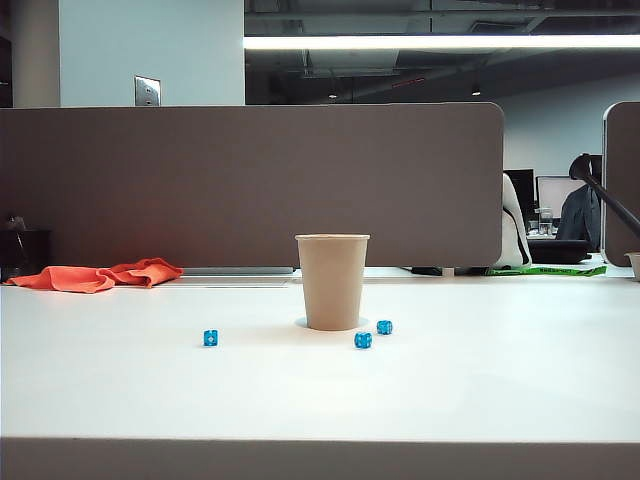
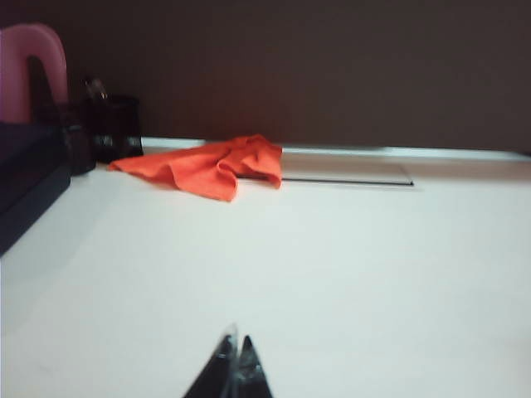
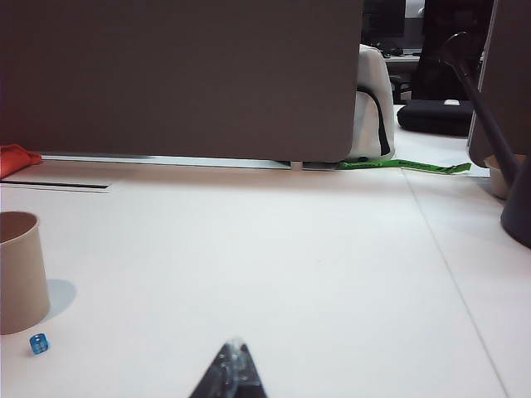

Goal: Pick up the dice with a different color and drop it into the paper cup.

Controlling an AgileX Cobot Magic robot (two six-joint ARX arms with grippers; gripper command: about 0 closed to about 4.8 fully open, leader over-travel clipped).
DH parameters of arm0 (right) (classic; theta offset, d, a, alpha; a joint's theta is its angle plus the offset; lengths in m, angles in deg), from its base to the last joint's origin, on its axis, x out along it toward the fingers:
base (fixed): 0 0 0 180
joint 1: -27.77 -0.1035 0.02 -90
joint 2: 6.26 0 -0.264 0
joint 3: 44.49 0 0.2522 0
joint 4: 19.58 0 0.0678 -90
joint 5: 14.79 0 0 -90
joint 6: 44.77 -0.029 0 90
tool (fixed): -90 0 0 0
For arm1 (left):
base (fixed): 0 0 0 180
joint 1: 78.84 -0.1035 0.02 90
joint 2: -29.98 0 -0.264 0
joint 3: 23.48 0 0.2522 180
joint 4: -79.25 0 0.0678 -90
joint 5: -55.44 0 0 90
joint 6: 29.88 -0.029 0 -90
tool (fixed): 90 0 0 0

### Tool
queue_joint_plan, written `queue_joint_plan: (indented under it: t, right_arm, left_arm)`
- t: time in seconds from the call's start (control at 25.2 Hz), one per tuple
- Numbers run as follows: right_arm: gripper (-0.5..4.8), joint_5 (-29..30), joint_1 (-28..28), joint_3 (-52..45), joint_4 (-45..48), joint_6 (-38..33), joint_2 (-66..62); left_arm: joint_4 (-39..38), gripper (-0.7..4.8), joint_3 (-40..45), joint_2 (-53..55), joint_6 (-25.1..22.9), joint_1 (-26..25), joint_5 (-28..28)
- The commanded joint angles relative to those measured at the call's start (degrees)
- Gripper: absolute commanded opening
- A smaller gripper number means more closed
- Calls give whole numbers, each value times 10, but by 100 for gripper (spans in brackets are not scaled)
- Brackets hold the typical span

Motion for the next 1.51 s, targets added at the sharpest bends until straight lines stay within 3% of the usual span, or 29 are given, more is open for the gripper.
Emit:
queue_joint_plan:
  t: [0.04, 0.52, 1.51]
  right_arm:
    - [-2, 3, 0, -1, 8, 0, 0]
    - [-2, -1, 0, -1, 9, 2, 0]
    - [-1, 3, 0, -1, 7, 2, 0]
  left_arm:
    - [28, -6, -2, 0, 2, 0, -4]
    - [25, -6, -2, 0, 26, 0, -4]
    - [6, -6, -2, 0, 25, 0, -4]
